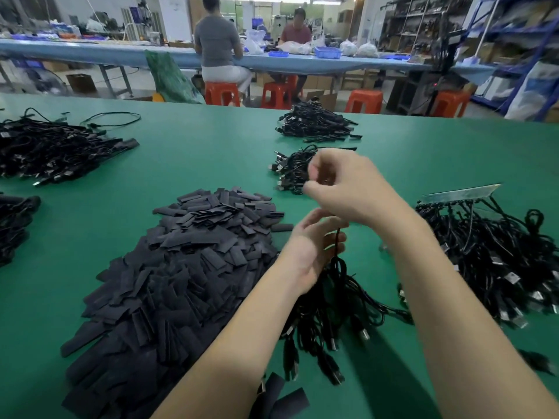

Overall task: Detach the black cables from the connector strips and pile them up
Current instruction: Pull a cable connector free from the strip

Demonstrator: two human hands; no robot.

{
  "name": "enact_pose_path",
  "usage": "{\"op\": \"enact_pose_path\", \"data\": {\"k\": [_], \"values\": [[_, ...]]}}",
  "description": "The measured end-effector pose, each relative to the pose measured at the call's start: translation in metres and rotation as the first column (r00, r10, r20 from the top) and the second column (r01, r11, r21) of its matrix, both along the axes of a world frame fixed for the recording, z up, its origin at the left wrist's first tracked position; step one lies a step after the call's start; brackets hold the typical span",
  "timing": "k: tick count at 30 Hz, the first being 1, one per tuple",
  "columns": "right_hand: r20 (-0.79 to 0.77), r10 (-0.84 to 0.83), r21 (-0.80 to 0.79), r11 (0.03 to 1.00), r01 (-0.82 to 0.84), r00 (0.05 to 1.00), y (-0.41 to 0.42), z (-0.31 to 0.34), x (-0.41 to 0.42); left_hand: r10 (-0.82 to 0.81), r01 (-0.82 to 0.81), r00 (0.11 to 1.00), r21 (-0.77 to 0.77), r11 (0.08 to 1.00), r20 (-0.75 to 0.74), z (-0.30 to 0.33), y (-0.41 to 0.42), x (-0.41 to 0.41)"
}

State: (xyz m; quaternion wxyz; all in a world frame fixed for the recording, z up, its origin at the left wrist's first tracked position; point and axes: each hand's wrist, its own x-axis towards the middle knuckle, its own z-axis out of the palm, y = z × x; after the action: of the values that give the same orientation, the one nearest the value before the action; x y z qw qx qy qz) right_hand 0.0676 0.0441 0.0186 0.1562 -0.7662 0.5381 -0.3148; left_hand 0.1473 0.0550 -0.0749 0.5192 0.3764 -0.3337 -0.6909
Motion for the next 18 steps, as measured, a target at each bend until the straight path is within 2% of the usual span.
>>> {"op": "enact_pose_path", "data": {"k": [3,6,10,12,15,18], "values": [[0.270,-0.106,0.030,0.994,0.102,0.957,0.011,-0.015,-0.044,-0.049,0.048,0.998,-0.028,0.998,-0.040,-0.003,-0.003,0.000],[0.471,-0.197,0.145,0.979,0.145,0.860,0.013,-0.038,-0.070,-0.039,0.038,0.999,-0.038,0.999,-0.013,-0.004,-0.003,-0.001],[0.604,-0.265,0.212,0.962,0.169,0.751,0.006,-0.059,-0.079,-0.046,0.046,0.999,-0.040,0.998,-0.013,-0.004,-0.003,0.001],[0.677,-0.254,0.251,0.962,0.107,0.691,0.004,-0.064,-0.080,-0.056,0.055,0.998,-0.055,0.997,-0.025,-0.005,-0.003,0.002],[0.824,-0.182,0.268,0.959,-0.087,0.537,0.006,-0.068,-0.081,-0.046,0.045,0.999,-0.054,0.998,-0.019,-0.006,-0.003,0.002],[0.894,-0.152,0.233,0.961,-0.148,0.422,0.008,-0.071,-0.083,-0.061,0.060,0.998,-0.056,0.997,-0.022,-0.007,-0.004,0.002]]}}
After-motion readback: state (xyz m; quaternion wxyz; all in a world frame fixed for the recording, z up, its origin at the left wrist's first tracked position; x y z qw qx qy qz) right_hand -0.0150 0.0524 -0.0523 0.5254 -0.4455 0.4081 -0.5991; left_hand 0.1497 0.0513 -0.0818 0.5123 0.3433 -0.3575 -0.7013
